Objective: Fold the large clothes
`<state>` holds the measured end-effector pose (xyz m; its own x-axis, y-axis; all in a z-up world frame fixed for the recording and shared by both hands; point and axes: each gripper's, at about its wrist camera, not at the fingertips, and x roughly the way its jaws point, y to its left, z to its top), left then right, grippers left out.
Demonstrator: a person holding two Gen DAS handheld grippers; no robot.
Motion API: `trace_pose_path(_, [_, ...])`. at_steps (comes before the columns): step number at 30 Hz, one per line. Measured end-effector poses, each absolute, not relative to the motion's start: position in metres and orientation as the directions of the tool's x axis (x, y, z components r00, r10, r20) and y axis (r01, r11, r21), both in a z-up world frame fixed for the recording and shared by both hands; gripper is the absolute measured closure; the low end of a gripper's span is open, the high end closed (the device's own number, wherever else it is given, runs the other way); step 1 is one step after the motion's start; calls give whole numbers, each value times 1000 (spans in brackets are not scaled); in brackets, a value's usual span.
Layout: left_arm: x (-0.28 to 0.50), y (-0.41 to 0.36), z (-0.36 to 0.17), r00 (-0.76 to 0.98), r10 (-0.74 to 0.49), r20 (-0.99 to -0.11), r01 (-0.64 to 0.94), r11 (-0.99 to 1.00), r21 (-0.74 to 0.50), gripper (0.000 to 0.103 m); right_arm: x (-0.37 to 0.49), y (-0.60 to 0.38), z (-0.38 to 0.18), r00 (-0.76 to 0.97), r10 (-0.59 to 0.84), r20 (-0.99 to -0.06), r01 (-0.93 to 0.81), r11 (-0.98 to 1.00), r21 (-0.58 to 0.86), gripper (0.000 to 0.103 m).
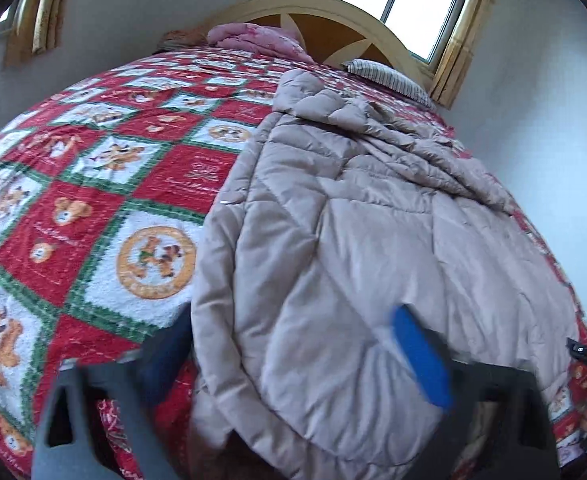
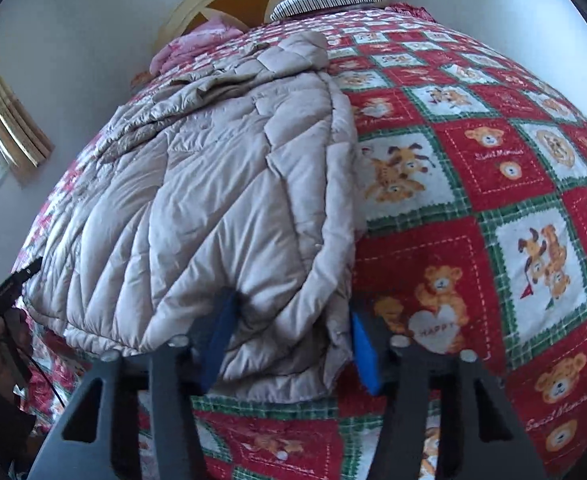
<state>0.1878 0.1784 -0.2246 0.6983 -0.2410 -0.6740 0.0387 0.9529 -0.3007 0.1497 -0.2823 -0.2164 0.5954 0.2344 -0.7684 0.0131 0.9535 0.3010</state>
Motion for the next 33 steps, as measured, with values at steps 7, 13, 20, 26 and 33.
trace_pose_path(7, [173,180,-202,724,-330,-605,128,927,-352,90,143,-300,-218,612,401,-681,1,861,509,87])
trace_pose_path(13, [134,176,-154,762,-379,-525,228,916,-330,93,118,-318,-179,687,471,-554,-75,803,591,90])
trace_pose_path(20, [88,173,-105,770,-479,-422,326,863,-385,94,78,-333,-129,740,498,-452,-150,778,610,91])
trace_pose_path(26, [61,172,-58,758,-570,-317,415,797,-440,94,50,-350,-91,783,523,-337,-201,726,658,91])
trace_pose_path(33, [50,161,-16,710,-643,-288,497,747,-442,94,23,-369,-36,828,529,-187,-273,671,690,91])
